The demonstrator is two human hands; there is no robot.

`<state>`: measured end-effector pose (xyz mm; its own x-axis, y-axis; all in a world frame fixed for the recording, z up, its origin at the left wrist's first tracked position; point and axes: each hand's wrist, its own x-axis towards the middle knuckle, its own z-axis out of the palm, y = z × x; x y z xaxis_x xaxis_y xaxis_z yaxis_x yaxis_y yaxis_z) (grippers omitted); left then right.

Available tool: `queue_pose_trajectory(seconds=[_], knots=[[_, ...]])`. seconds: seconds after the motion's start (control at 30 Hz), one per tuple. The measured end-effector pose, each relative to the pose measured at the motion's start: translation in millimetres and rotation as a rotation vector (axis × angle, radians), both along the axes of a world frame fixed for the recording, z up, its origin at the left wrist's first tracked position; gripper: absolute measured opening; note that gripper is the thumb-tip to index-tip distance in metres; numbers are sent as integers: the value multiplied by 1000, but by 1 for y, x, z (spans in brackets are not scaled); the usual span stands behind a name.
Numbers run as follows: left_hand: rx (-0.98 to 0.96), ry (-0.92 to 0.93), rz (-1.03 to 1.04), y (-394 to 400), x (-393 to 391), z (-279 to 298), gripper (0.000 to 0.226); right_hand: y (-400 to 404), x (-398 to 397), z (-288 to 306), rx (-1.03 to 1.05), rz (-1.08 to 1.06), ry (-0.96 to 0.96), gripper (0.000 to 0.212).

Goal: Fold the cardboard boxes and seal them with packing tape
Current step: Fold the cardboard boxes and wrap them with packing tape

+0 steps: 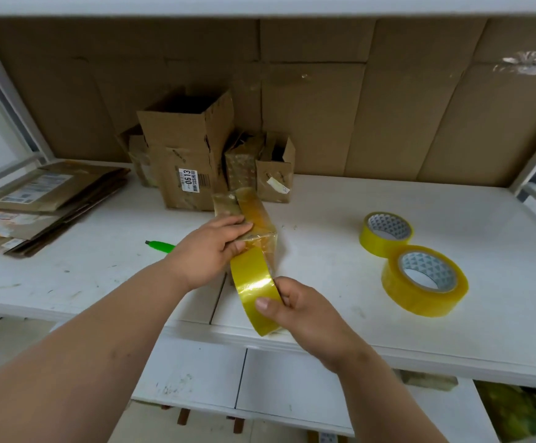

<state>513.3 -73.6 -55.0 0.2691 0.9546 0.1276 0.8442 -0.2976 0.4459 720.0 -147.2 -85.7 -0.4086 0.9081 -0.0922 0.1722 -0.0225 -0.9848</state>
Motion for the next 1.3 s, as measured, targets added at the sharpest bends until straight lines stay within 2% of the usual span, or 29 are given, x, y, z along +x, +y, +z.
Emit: queue_pose_trajectory(seconds=[0.13,0.27,0.4,0.47,0.53,0.77,0.87,0.93,1.0,1.07,1.17,1.23,1.3], knots=[[-33,-23,-35,10,-9,2,45,-3,-5,-1,14,-19,17,6],[-27,-48,-41,20,-12,-2,45,-3,-7,0,-9,-34,55,27],[-24,-206,69,31,-15,-5,41,-5,-15,-4,4,-92,63,33],[-27,-232,75,38,-16,-7,32,-3,-19,-5,37,-122,47,29],[-18,-223,86,44,-18,-8,27,1,-21,-6,63,-154,40,16],[27,-235,118,42,-27,-9,35,16,-21,-4,37,-217,-16,13],[3,-323,158,35,-35,-12,45,22,-22,-2,15,-221,-1,12],[-3,-444,233,30,-41,-17,47,26,-24,2,-8,-229,46,20],[37,-488,338,25,-50,-26,43,32,-24,6,-36,-240,85,38],[62,-315,450,22,-63,-34,41,37,-24,8,-35,-241,88,47],[-48,115,510,18,-82,-47,47,42,-27,12,-18,-261,108,45],[-163,248,509,16,-89,-55,51,44,-29,12,-13,-280,101,41],[-233,287,482,15,-92,-61,52,46,-32,13,-4,-278,65,33]])
